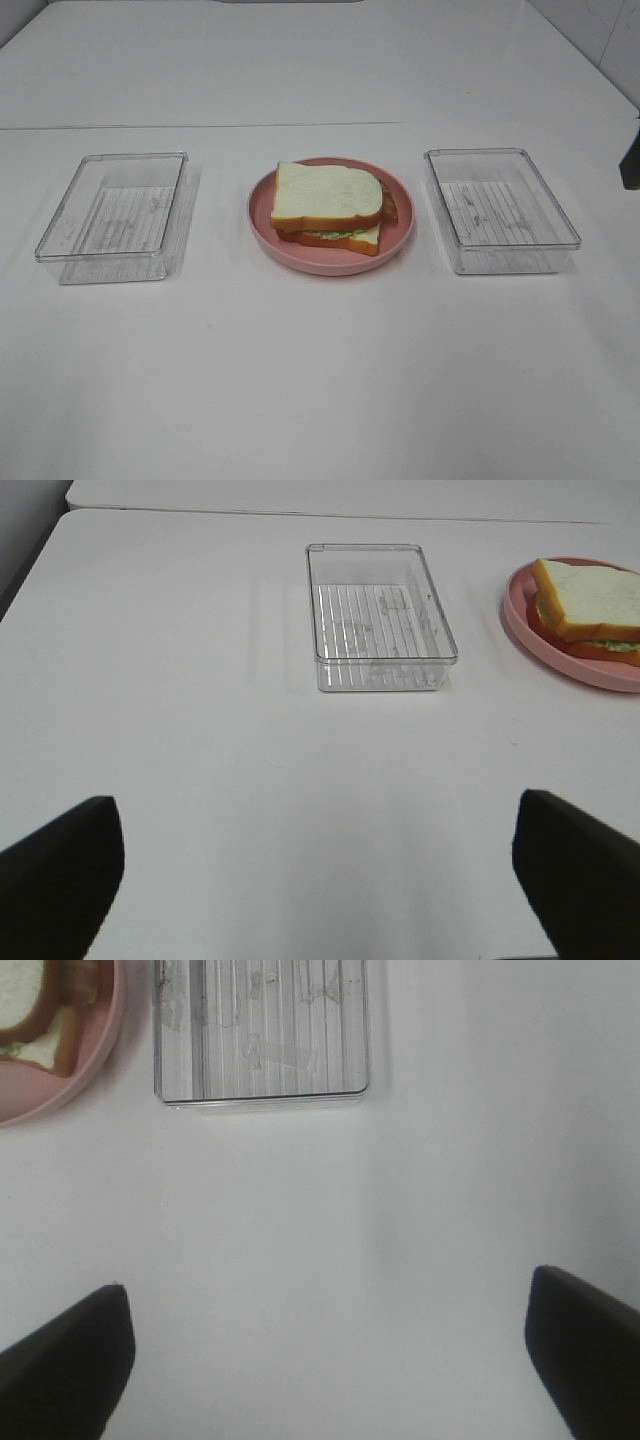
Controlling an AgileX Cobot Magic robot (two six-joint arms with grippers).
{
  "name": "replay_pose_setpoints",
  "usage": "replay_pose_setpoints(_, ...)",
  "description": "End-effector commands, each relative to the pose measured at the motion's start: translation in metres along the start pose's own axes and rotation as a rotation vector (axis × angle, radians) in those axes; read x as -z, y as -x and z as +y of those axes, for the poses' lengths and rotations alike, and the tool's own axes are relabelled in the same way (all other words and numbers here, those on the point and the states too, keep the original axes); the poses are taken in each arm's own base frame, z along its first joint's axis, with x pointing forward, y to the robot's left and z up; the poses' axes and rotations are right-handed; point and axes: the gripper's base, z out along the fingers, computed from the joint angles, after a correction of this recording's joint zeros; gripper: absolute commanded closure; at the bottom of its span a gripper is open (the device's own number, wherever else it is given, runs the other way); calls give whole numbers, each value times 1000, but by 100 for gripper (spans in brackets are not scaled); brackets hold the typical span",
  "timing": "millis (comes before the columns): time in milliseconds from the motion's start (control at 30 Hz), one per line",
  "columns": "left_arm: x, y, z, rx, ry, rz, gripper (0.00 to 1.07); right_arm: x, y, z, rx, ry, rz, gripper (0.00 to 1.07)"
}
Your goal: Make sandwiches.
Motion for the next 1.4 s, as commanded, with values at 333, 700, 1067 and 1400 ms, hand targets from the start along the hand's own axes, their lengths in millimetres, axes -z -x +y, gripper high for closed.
replay_pose_setpoints(333,2,-1,0,0,-8,-32,7,28,-109,-13,46,-11,-283,11)
replay_pose_setpoints(700,2,-1,0,0,-8,-32,7,51,-167,-18,53,13,-579,11)
replay_pose_setpoints(1067,2,-1,0,0,-8,-32,7,60,-213,-20,51,46,-617,11)
replay_pose_setpoints(1400,2,-1,-1,0,-9,-32,7,56,-214,-18,102,60,-619,11)
